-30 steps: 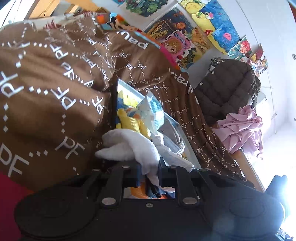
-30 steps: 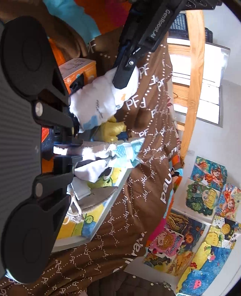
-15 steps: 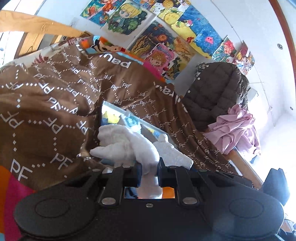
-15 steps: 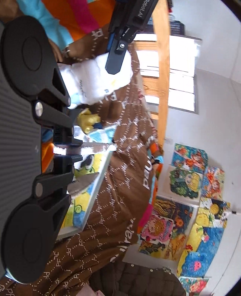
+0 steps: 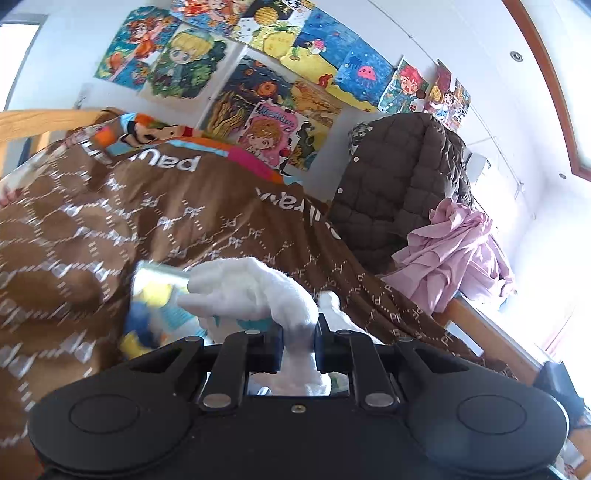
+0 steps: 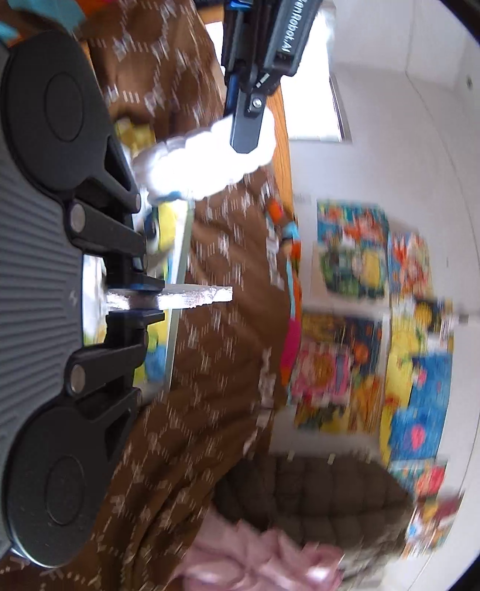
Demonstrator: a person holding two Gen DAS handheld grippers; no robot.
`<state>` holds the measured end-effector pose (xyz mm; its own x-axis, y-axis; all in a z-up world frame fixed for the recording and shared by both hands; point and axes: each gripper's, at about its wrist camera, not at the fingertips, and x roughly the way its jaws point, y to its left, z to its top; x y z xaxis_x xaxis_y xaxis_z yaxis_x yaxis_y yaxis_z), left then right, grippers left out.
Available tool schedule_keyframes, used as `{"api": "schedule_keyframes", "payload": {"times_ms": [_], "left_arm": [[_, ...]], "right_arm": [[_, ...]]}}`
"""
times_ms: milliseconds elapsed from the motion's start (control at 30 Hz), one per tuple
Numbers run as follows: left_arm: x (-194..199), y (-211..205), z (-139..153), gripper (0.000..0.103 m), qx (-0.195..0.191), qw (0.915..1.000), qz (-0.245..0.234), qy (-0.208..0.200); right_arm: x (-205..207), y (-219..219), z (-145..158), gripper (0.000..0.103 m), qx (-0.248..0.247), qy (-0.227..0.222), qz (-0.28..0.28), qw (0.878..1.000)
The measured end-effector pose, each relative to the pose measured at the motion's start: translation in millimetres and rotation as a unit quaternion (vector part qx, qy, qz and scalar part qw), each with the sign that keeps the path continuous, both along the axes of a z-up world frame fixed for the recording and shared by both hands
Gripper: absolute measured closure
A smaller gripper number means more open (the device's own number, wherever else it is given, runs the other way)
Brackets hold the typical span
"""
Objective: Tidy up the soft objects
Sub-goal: 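Carry the white towel and white cloth over the painted tray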
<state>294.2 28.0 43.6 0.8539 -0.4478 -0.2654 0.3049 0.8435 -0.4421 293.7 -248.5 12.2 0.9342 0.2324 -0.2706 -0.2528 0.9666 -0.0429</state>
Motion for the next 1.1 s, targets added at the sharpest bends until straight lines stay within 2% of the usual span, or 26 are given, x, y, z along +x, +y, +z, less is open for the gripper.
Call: {"api": "schedule_keyframes", "payload": {"times_ms": [100, 233, 533, 767, 933, 1100], "left_arm": [[33, -27, 0, 0.086, 0.012, 0.9999, -0.010, -0.006], [73, -62, -9, 0.086, 0.020, 0.9993, -0.031, -0.003], [140, -112, -41, 0.086, 0.021, 0.9980, -0.054, 0.024], [153, -121, -69, 0.086, 0.039, 0.9963, -0.048, 0.060], [151, -112, -83, 0.085, 0.039, 0.9945, -0.035, 0.090], [149, -105, -87, 0.082, 0.050, 0.9924, -0.021, 0.111]], "right_arm": [[17, -24, -3, 0.092, 0.013, 0.001, -0.044, 0.999], [36, -46, -9, 0.092, 0.038, 0.010, -0.076, 0.996], [57, -40, -21, 0.093, 0.000, 0.023, -0.085, 0.996], [69, -33, -36, 0.093, -0.008, 0.061, -0.078, 0.995], [71, -24, -46, 0.092, -0.033, 0.068, -0.069, 0.995], [73, -19, -49, 0.092, -0.036, 0.076, -0.059, 0.995]]}}
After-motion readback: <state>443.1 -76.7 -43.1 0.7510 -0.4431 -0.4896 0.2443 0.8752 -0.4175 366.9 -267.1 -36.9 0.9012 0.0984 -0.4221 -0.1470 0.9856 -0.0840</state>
